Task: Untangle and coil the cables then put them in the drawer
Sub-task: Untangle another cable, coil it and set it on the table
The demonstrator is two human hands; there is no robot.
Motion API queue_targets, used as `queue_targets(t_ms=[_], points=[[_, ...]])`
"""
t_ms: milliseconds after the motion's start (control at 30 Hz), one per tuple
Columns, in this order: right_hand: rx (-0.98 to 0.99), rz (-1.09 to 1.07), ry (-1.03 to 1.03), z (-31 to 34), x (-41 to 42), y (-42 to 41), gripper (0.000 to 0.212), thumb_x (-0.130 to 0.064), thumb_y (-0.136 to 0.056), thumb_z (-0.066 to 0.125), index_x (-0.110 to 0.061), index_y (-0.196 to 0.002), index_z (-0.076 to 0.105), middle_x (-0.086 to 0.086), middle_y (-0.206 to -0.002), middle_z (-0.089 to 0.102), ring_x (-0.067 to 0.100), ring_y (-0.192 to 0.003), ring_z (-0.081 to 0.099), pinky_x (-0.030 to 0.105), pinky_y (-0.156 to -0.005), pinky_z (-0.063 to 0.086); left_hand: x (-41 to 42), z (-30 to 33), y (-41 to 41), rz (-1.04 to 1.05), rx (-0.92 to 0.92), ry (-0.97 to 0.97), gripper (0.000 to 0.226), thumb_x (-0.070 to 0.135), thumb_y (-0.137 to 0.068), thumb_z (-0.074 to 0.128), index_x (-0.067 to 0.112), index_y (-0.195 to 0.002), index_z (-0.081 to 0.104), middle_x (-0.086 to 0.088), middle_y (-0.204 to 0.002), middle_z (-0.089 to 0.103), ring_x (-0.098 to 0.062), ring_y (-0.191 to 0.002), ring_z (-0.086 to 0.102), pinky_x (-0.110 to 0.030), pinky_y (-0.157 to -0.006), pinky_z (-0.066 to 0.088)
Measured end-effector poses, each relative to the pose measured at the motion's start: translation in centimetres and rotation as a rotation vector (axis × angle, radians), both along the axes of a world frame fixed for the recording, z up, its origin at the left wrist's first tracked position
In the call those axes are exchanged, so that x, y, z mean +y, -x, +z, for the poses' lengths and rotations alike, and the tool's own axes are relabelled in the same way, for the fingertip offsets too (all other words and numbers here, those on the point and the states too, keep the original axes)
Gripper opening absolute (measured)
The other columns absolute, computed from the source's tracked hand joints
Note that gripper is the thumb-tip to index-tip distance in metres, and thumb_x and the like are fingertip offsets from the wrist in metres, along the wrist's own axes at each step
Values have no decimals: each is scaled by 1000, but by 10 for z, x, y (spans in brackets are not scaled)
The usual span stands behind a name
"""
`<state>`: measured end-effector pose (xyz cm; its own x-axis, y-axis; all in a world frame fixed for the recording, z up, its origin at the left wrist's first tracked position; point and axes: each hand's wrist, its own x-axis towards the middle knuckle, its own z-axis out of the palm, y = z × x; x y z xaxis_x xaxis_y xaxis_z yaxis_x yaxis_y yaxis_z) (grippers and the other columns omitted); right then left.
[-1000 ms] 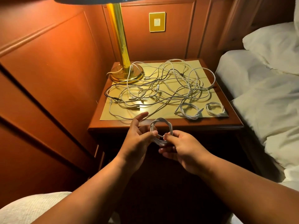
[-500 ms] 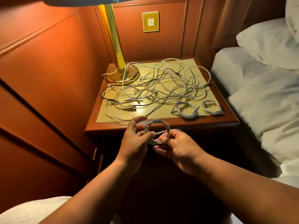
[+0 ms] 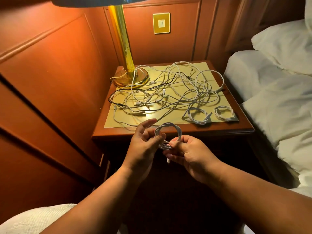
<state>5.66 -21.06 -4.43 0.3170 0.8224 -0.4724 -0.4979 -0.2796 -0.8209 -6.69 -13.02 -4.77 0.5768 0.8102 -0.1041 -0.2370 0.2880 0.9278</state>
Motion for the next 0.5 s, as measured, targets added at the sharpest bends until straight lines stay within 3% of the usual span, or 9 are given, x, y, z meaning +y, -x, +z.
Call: queue_targets(t_ms=[100,167,267,300,400,500], points=[[78,-20,9,0,0,0,14,-10,-99,52,-2,-107,61,19,-105,72,24,-87,73,29,-70,58,0,-1,-1,-37,-52,78,69,11,-69,80,22,-131,51,-10,-103,70,-27,-96,67,-33,-82,53],[146,-37,-14,2,-1,2,15,-13,-99,54,-3,-108,60,16,-101,73,23,-85,72,29,-68,57,2,0,-1,-44,-97,154,65,5,-70,72,23,-130,54,-9,-100,66,-24,-88,64,-32,-80,54],[95,-43,-50,3,-2,4,14,-14,-96,59,-6,-107,59,10,-91,74,18,-75,72,27,-61,55,3,3,-1,-101,-227,300,64,-5,-71,60,20,-130,54,-9,-93,62,-20,-75,61,-29,-68,56],[54,-51,-67,3,-2,3,11,-13,-96,59,-7,-105,58,10,-89,73,17,-73,71,26,-60,55,2,4,-2,-124,-241,310,66,-7,-70,59,19,-131,52,-10,-95,63,-21,-77,63,-31,-71,57],[-121,-103,-108,4,-3,-3,9,-9,-94,61,-8,-102,56,13,-92,68,20,-74,70,28,-62,56,-2,5,-4,-66,-60,202,65,-2,-67,70,18,-126,53,-12,-107,67,-31,-104,66,-40,-93,51],[-425,-83,-160,0,-7,-8,10,-10,-94,63,-7,-99,55,14,-92,67,22,-76,72,34,-69,60,-13,2,-8,108,209,154,49,8,-75,80,18,-117,57,-12,-111,65,-25,-100,63,-35,-84,49]])
